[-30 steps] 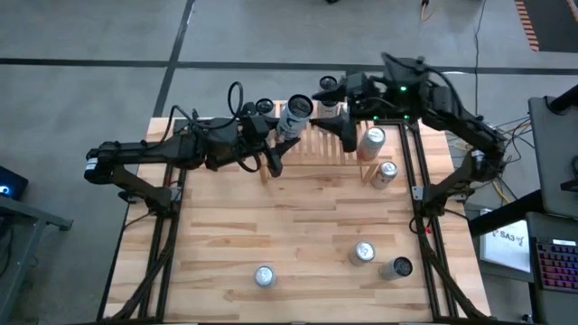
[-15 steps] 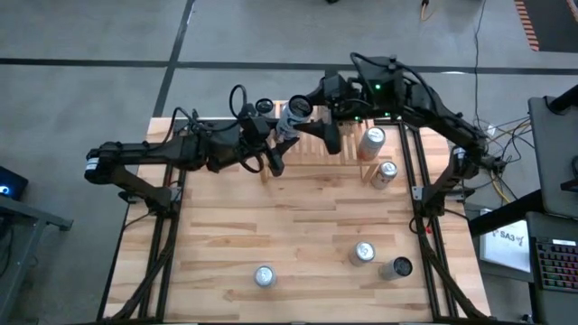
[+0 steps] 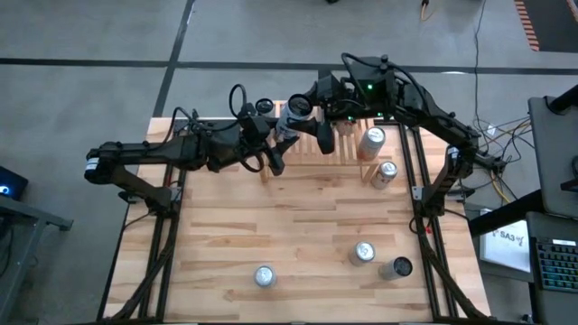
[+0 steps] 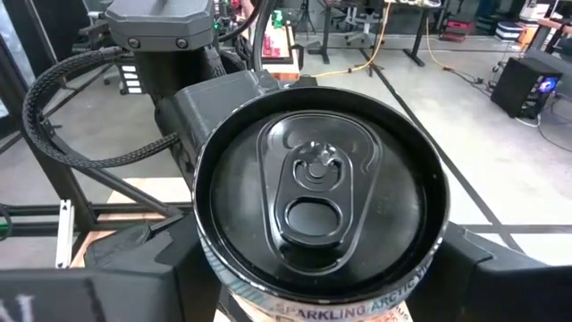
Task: Place canned beverage on shelf
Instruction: Put the blue soda can on the shelf
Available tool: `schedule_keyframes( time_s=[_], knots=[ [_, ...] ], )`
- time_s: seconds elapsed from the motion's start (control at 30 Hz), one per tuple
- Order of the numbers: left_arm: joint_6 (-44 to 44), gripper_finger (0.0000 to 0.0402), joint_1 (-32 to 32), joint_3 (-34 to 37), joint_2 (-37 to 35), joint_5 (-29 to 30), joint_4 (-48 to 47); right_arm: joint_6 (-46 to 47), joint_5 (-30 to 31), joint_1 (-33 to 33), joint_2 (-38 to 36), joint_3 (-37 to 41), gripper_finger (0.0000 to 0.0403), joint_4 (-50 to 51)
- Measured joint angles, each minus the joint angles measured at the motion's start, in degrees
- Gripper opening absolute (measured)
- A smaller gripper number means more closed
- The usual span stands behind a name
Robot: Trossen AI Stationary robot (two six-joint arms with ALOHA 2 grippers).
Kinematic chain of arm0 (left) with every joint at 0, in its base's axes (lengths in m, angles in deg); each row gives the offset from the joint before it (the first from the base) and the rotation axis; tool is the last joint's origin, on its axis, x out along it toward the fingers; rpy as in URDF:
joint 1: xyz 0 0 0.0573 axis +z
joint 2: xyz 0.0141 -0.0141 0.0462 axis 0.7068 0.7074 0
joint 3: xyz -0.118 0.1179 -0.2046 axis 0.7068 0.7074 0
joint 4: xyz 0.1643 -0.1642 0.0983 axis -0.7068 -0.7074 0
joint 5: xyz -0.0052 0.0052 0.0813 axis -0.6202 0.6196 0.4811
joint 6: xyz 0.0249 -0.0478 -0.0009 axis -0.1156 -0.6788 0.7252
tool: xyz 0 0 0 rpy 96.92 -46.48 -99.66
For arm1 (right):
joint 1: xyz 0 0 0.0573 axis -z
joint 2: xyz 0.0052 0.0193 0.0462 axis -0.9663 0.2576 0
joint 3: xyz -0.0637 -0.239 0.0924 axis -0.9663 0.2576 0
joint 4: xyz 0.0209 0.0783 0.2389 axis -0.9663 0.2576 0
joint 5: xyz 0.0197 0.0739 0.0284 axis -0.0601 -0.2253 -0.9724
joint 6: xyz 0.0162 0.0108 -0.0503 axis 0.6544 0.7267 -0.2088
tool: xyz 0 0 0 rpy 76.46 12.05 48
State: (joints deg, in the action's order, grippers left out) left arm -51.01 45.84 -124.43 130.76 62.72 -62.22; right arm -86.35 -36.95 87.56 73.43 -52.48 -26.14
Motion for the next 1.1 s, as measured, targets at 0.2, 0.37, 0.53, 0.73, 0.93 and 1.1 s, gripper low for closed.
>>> schedule_keyframes(
  time_s=[0.2, 0.37, 0.53, 0.73, 0.93, 1.1],
  knots=[
    [0.07, 0.0319, 0.0, 0.0, -0.03, -0.11, 0.2, 0.9, 0.07, 0.02, -0.02, 0.02, 0.0246, 0.54],
    [0.07, 0.0351, 0.0, 0.0, -0.37, -0.13, 0.0, 0.74, 0.52, 0.75, -0.13, -0.13, 0.0246, 1.88],
    [0.61, 0.0354, 0.0, 0.0, -2.43, -0.12, -0.09, 0.17, 1.15, 3.01, -1.11, -0.15, 0.0246, 5.52],
    [2.32, 0.0356, -0.02, 0.0, -7.01, 0.79, -1.23, -2.17, 4.8, 4.2, -2.32, 0.31, 0.0246, 12.9],
    [3.44, 0.0356, -0.02, 0.0, -11.55, 3.91, -2.17, -2.18, 4.55, 4.15, -3.01, 2.8, 0.0246, 14.83],
    [3.08, 0.0357, -0.02, -0.02, -14.61, 6.53, -5.16, -1.62, 4.43, 4.15, -4.87, 8.3, 0.0246, 14.26]
  ],
)
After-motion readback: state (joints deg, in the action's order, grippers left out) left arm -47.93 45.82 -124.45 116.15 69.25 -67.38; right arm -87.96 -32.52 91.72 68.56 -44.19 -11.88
